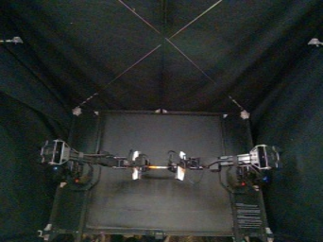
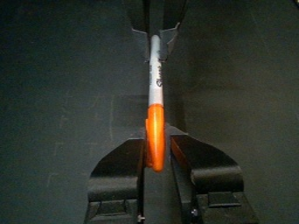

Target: Uncap the pen

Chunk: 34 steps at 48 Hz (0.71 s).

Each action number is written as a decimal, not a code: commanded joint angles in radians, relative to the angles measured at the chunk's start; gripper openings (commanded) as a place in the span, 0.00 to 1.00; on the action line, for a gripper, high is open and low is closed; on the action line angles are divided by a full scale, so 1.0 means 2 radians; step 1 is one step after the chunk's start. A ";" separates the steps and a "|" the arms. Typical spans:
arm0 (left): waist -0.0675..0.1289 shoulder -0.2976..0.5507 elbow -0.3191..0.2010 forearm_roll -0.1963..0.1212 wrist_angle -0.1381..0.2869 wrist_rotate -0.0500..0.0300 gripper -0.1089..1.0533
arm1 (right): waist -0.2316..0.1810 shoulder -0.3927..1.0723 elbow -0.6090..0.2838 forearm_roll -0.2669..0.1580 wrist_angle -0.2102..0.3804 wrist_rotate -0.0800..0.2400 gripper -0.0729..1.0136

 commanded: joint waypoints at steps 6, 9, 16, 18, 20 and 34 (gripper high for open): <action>0.006 -0.028 0.020 -0.002 0.004 -0.0015 0.52 | 0.002 -0.032 0.021 0.012 0.002 0.000 0.56; 0.006 -0.035 0.025 -0.001 0.004 -0.0015 0.52 | 0.001 -0.037 0.026 0.014 0.002 0.001 0.56; 0.005 -0.048 0.038 -0.002 0.004 -0.0015 0.52 | 0.000 -0.050 0.038 0.017 0.003 0.001 0.56; 0.005 -0.053 0.041 -0.001 0.004 -0.0015 0.52 | 0.000 -0.053 0.039 0.017 0.003 0.001 0.56; 0.005 -0.057 0.045 -0.001 0.004 -0.0015 0.52 | -0.001 -0.056 0.041 0.017 0.003 0.001 0.56; 0.002 -0.084 0.062 -0.001 0.004 -0.0015 0.52 | -0.002 -0.070 0.051 0.017 0.002 0.000 0.56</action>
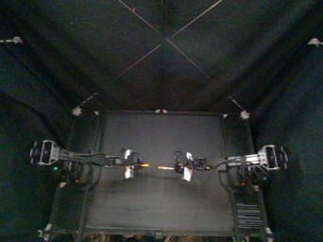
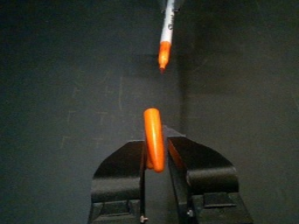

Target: Uncap the pen

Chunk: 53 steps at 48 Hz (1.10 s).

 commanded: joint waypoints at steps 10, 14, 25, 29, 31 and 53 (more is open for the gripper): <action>-0.001 -0.017 0.004 0.002 -0.002 -0.0008 0.52 | -0.001 -0.018 -0.002 0.000 -0.003 -0.001 0.56; -0.002 -0.018 0.005 0.002 -0.002 -0.0008 0.52 | -0.001 -0.019 -0.001 -0.001 -0.003 -0.001 0.56; -0.002 -0.018 0.005 0.002 -0.002 -0.0008 0.52 | -0.001 -0.019 -0.001 -0.001 -0.004 -0.001 0.56; -0.002 -0.018 0.004 0.002 -0.002 -0.0008 0.52 | 0.000 -0.019 -0.001 -0.002 -0.005 -0.001 0.56; -0.002 -0.018 0.005 0.002 -0.002 -0.0008 0.51 | -0.001 -0.019 -0.001 -0.002 -0.005 -0.001 0.56; -0.002 -0.017 0.005 0.001 -0.002 -0.0008 0.52 | 0.000 -0.022 0.005 -0.004 -0.028 -0.002 0.56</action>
